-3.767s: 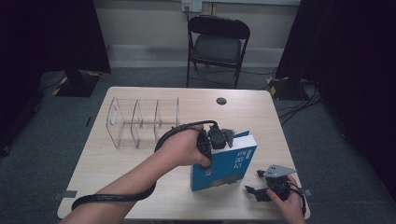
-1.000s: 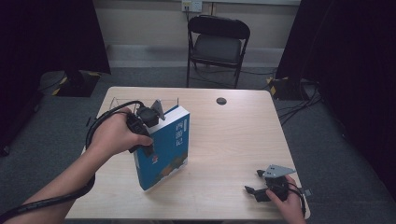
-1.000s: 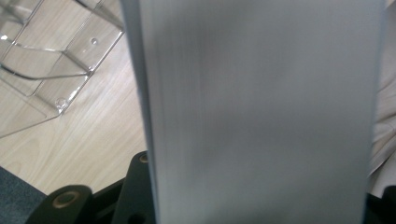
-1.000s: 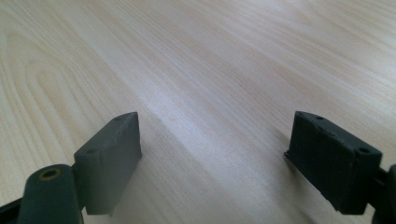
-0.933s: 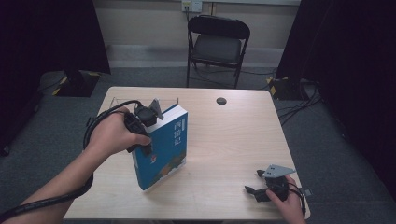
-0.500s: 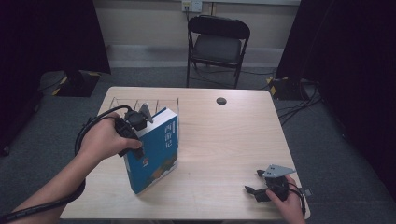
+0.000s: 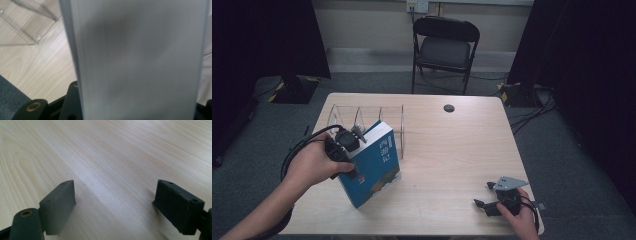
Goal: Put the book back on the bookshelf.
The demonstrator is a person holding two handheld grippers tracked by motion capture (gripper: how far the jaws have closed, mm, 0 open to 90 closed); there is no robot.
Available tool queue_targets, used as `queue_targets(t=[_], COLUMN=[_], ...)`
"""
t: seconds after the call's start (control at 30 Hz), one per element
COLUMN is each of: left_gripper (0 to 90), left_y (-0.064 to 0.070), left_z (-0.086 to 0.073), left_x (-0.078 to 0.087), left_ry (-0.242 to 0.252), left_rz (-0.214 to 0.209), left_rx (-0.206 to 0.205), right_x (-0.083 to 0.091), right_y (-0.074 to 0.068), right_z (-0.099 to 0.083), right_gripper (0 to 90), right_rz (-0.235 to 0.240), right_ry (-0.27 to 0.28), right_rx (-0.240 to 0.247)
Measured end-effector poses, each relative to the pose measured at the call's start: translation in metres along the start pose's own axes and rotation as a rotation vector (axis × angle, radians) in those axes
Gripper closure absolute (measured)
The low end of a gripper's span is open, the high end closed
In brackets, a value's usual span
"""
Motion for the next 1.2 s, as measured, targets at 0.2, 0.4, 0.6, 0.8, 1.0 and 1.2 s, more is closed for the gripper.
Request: queue_targets(t=[0.2,0.4,0.6,0.8,1.0,1.2], left_gripper=[58.2,58.3,61.1,60.7,60.2,58.2], left_y=[0.004,0.003,0.006,0.007,0.005,0.004], left_z=[0.006,0.013,0.017,0.022,0.019,0.010], left_x=[0.002,-0.002,-0.003,-0.004,-0.005,-0.007], left_ry=[0.043,0.025,-0.023,-0.071,-0.049,-0.067], left_rz=[0.014,0.004,0.002,0.003,-0.004,-0.011], left_rx=[-0.035,-0.032,-0.027,-0.042,-0.043,-0.049], right_x=[-0.001,-0.001,-0.001,-0.001,-0.001,-0.001], right_y=[0.000,0.000,0.000,0.000,0.000,0.000], right_z=[0.001,0.001,0.001,0.001,0.001,0.001], right_gripper=[15.4,15.4,15.4,15.4,15.4,15.4], right_rz=[-0.007,-0.007,-0.005,-0.005,-0.005,-0.003], right_ry=[-0.005,-0.005,-0.007,-0.007,-0.007,-0.006], right_rx=[-0.005,-0.005,-0.005,-0.005,-0.005,-0.006])
Point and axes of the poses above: each handheld gripper's, and its own axes: x roughly backward along the jaws, z roughly out of its top, y roughly to its right, the point moved 2 cm from there along -x, roughly forward along the jaws, and after that the axes turned 11 degrees about y, right-handed, at the moved point
